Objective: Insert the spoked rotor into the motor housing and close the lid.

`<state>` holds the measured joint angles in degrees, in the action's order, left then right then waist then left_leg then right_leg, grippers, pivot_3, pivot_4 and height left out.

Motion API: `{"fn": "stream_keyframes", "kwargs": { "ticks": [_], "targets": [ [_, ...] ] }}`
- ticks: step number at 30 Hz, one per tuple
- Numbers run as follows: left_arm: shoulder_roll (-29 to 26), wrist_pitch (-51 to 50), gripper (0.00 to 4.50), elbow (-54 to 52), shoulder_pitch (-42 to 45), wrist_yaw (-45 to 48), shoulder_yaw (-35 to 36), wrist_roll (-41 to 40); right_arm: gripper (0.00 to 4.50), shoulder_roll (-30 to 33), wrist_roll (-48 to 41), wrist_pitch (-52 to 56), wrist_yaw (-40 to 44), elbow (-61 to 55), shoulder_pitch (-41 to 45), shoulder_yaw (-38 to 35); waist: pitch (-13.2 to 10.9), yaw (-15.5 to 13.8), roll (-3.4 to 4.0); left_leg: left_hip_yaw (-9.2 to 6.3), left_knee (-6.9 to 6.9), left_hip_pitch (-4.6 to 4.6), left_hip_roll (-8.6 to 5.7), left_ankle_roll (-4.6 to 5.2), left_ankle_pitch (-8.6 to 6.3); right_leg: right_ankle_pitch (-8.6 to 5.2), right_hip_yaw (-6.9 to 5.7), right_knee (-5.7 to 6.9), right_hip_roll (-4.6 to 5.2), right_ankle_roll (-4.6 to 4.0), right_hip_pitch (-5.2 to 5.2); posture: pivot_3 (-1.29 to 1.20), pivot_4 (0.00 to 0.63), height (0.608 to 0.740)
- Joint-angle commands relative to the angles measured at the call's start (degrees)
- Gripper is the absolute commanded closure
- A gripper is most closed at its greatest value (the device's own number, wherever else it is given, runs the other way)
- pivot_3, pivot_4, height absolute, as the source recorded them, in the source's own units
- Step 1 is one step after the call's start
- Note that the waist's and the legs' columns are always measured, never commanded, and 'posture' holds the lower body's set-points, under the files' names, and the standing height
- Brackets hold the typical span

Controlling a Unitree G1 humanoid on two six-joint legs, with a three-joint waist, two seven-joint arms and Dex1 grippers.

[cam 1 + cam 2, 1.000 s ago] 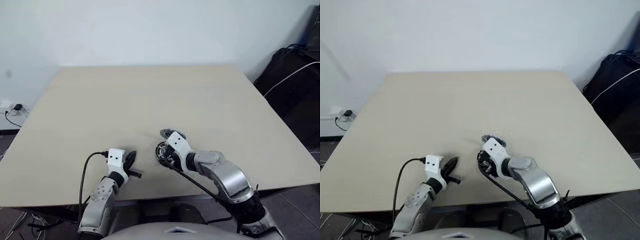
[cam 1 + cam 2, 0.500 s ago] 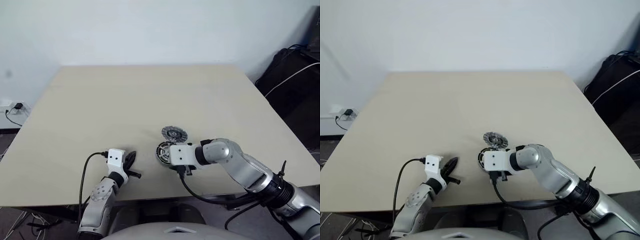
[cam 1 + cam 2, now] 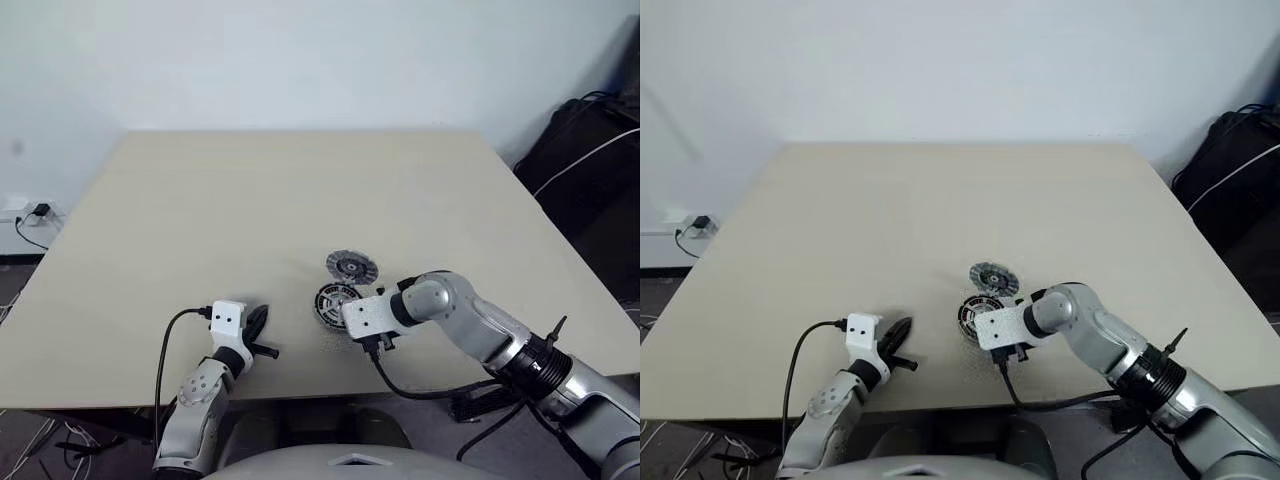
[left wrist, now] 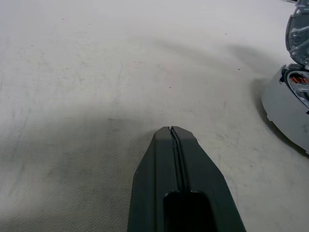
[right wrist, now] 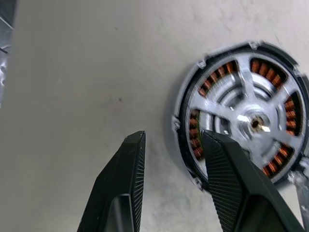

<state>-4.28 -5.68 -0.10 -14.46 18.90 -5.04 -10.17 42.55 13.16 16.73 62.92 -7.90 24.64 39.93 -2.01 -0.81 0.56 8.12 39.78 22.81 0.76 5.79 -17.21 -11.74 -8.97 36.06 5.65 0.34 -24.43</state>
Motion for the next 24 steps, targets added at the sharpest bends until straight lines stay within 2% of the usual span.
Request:
{"fn": "stream_keyframes", "kwargs": {
  "ticks": [1, 6, 9, 12, 14, 19, 24],
  "targets": [
    [0.4, 0.6, 4.50, -1.6, 0.7, 0.2, -0.2, -0.4, 2.54, -0.3, 0.9, -1.1, 0.7, 0.6, 0.7, -1.9, 0.0, 0.0, 0.00, 0.00, 0.00, 0.00, 0.00, 0.00, 0.00, 0.00, 0.00, 0.00, 0.00, 0.00, 0.00, 0.00, 0.000, 0.740],
    [0.5, 0.6, 4.50, -1.6, 0.8, 0.1, -0.2, -0.4, 2.54, -0.4, 2.4, -2.0, 1.5, 2.1, 0.4, -1.6, 0.0, 0.0, 0.00, 0.00, 0.05, -0.01, 0.00, 0.00, 0.00, 0.01, 0.00, 0.01, 0.00, 0.02, 0.03, 0.00, 0.000, 0.740],
    [0.5, 0.5, 4.50, -1.7, 0.8, 0.0, -0.1, -0.4, 3.10, -0.9, 3.3, -2.6, 1.0, 2.8, 0.1, -1.8, 0.1, 0.0, -0.04, 0.00, 0.08, -0.01, 0.00, 0.00, 0.00, 0.03, 0.01, 0.01, 0.01, 0.05, 0.04, 0.00, 0.000, 0.740],
    [0.6, 0.5, 4.50, -1.8, 0.7, -0.2, 0.0, -0.5, 4.03, -1.7, 4.0, -3.2, -0.1, 3.2, -0.4, -2.3, 0.2, 0.0, -0.12, 0.00, 0.09, -0.02, 0.00, 0.00, 0.00, 0.05, 0.02, 0.01, 0.01, 0.07, 0.05, 0.00, 0.000, 0.740],
    [0.7, 0.5, 4.50, -1.8, 0.8, -0.2, 0.0, -0.5, 4.40, -2.2, 4.3, -3.5, -0.5, 3.0, -0.9, -2.9, 0.2, 0.0, -0.16, -0.01, 0.09, -0.02, 0.03, -0.01, 0.00, 0.04, 0.01, 0.02, -0.01, 0.06, 0.05, 0.00, 0.000, 0.740],
    [0.9, 0.4, 4.50, -1.7, 0.9, -0.1, -0.1, -0.6, 4.40, -2.9, 4.3, -2.9, -0.7, 1.9, -1.9, -4.3, 0.2, 0.1, -0.18, 0.01, 0.12, -0.04, 0.03, -0.03, 0.02, 0.08, 0.04, 0.02, 0.00, 0.08, 0.06, 0.00, 0.000, 0.740],
    [1.0, 0.4, 4.50, -1.5, 1.0, 0.1, -0.2, -0.5, 4.40, -6.3, -0.7, 6.4, -0.1, -4.5, -4.0, -8.2, 0.2, 0.1, -0.18, 0.01, 0.12, -0.02, 0.04, -0.04, 0.02, 0.09, 0.04, 0.04, 0.00, 0.06, 0.03, 0.00, 0.000, 0.740]
  ]
}}
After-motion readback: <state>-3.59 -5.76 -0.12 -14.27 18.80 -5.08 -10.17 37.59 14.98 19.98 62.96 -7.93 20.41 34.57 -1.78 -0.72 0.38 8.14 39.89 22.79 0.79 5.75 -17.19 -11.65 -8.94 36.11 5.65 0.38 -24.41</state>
